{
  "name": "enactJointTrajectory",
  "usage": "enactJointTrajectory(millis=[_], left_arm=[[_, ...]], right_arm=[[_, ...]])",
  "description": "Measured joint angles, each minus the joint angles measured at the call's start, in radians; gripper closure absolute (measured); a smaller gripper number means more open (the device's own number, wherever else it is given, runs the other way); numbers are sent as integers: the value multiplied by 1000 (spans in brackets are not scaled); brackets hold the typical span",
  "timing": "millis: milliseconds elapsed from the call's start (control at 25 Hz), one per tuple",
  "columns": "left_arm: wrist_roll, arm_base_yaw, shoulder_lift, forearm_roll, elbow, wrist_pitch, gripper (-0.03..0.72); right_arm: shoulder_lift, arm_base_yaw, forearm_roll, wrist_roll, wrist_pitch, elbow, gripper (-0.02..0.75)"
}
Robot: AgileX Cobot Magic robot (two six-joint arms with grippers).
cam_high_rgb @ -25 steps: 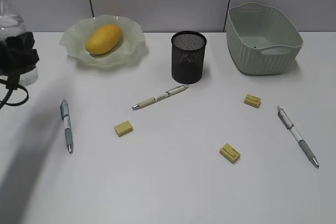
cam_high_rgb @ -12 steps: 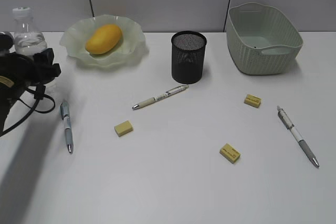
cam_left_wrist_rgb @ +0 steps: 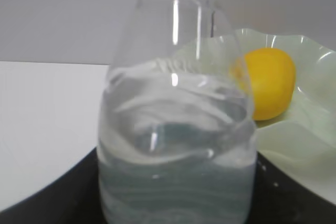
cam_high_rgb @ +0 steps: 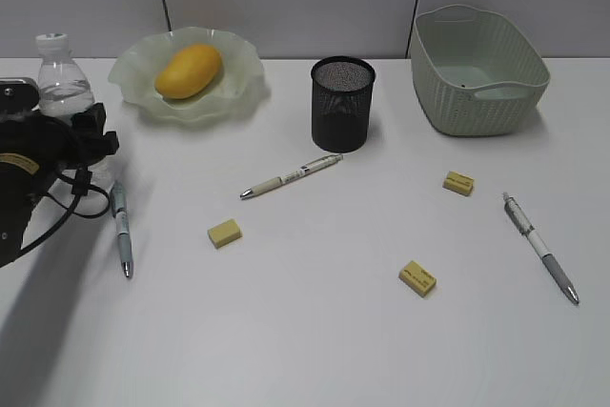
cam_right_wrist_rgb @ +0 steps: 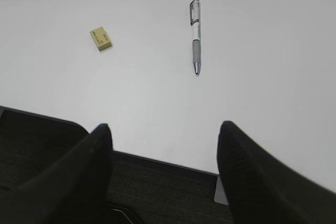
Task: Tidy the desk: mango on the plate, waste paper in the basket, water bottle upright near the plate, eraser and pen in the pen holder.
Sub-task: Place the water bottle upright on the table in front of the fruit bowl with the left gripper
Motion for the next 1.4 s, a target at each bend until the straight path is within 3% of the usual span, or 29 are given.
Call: enactJointTrajectory(millis=[240,480,720,1160,1400], left_arm=[[0,0,0,0,0,0,184],[0,0,0,0,0,30,67],[0,0,0,1,7,41,44],[0,0,-123,19,204,8,41],[0,-10,-253,24,312,82,41]], right_arm=[[0,0,0,0,0,0,243],[0,0,0,0,0,0,243],[0,0,0,0,0,0,243],[0,0,0,0,0,0,243],[0,0,0,0,0,0,243]])
